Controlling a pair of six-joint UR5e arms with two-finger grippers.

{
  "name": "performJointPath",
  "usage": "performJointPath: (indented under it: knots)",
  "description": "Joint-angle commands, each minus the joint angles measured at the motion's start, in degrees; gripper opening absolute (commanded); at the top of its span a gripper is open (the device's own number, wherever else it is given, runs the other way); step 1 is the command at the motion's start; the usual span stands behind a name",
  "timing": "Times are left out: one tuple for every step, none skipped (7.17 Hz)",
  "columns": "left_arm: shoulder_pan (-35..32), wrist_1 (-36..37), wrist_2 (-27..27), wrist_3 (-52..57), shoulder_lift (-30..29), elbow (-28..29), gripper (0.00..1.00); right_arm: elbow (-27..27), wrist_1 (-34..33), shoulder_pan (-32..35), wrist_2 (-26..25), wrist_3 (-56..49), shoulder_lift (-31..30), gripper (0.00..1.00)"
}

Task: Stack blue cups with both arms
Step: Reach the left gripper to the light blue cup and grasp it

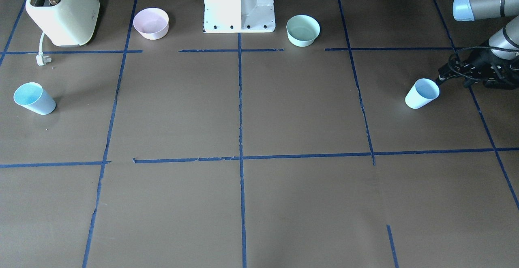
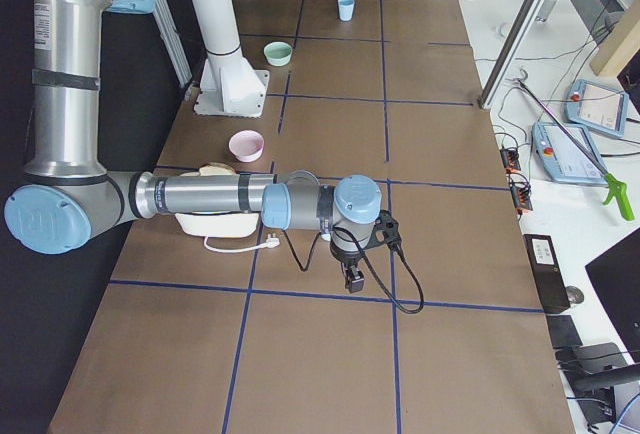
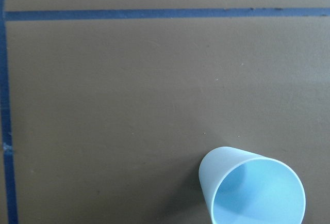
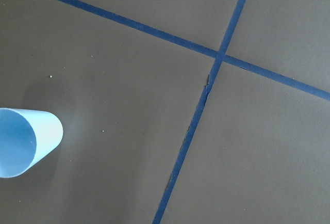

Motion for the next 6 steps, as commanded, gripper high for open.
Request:
performJointPath:
  knots:
    - [4.3,-0.1,3.3,-2.6,-1.0,0.3,1.00,-0.1,0.6,-0.1,0.1,0.1,0.0,1.00]
    - [5.3,-0.1,4.1,-2.8,-2.7,2.5,0.98,-0.1,0.6,-0.2,0.1,0.1,0.0,1.00]
    - [5.3,-0.2,4.1,-2.9,-3.9,3.7,0.83,-0.1,0.6,-0.2,0.1,0.2,0.0,1.00]
    - [5.3,-0.1,4.1,-2.9,-4.0,3.8,0.43,-0.1,0.6,-0.2,0.1,0.2,0.0,1.00]
    - [5.4,-0.1,4.1,-2.9,-4.0,4.0,0.13,-0.1,0.6,-0.2,0.2,0.1,0.0,1.00]
    - [5.5,-0.1,4.1,-2.9,-4.0,4.0,0.02,-0.1,0.6,-0.3,0.2,0.2,0.0,1.00]
